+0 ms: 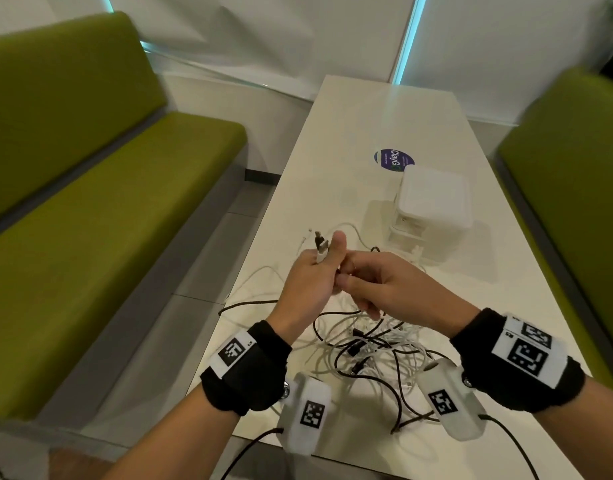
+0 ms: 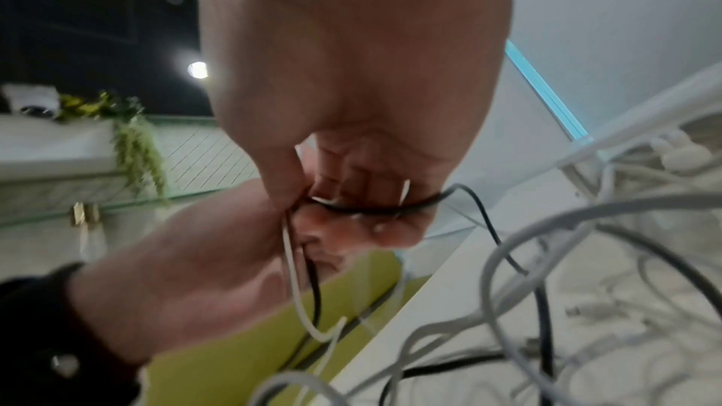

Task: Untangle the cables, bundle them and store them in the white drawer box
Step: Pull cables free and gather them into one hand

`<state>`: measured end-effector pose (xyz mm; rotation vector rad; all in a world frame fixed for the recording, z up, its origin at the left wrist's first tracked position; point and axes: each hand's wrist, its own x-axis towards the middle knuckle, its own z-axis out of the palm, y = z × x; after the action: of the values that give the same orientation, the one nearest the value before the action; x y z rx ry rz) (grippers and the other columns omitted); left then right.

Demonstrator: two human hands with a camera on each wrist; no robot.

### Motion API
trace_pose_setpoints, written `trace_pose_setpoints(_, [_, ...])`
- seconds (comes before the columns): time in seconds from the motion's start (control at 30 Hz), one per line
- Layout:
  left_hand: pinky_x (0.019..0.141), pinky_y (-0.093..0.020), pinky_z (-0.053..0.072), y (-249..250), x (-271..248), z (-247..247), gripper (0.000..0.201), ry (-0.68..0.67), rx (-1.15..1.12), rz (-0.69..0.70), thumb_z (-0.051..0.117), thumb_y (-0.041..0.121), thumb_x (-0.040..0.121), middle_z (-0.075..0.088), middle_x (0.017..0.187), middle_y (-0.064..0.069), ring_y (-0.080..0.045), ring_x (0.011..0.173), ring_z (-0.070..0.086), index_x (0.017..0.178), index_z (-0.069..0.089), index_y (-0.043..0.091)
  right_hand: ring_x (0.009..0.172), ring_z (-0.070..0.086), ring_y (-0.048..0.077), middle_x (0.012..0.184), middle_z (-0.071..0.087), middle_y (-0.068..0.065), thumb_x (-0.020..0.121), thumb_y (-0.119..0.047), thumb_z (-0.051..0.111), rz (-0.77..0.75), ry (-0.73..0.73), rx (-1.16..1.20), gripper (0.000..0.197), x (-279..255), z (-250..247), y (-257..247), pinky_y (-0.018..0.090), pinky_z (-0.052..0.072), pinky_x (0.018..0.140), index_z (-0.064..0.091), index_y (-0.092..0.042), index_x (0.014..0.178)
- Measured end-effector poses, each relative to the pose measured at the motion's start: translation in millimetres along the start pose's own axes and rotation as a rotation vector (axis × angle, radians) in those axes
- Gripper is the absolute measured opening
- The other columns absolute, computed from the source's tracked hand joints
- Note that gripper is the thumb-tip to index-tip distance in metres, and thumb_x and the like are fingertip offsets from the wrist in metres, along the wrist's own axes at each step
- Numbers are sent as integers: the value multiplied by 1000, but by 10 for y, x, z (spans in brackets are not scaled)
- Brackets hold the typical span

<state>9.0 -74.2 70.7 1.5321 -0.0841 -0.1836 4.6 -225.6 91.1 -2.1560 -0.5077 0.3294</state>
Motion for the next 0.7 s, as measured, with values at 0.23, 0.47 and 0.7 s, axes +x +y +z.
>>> trace_pose_setpoints(0.23, [86,-35,52,209,121,-277,71,92,-246,221,20,48,104,71,71,-5,-21,80,69,63,69,16,42,36,15,43,39,-2,95,-53,51,80,135,-512,56,26,-82,166,32,29,49,43,-17,53])
trace_pose_setpoints(0.47, [40,-22,24,464,155,-625,63,74,-480,231,23,55,102,25,46,5,-11,38,19,55,36,14,50,52,23,45,45,6,90,-39,67,260,179,-26,53,23,-329,236,23,41,54,54,7,68])
trace_pose_setpoints(0.7, [83,-36,55,170,77,-190,20,-88,516,387,47,47,97,71,111,-1,-10,95,66,95,63,60,46,33,18,49,28,-2,89,-22,67,212,213,-29,46,169,-234,45,29,28,51,42,-6,54])
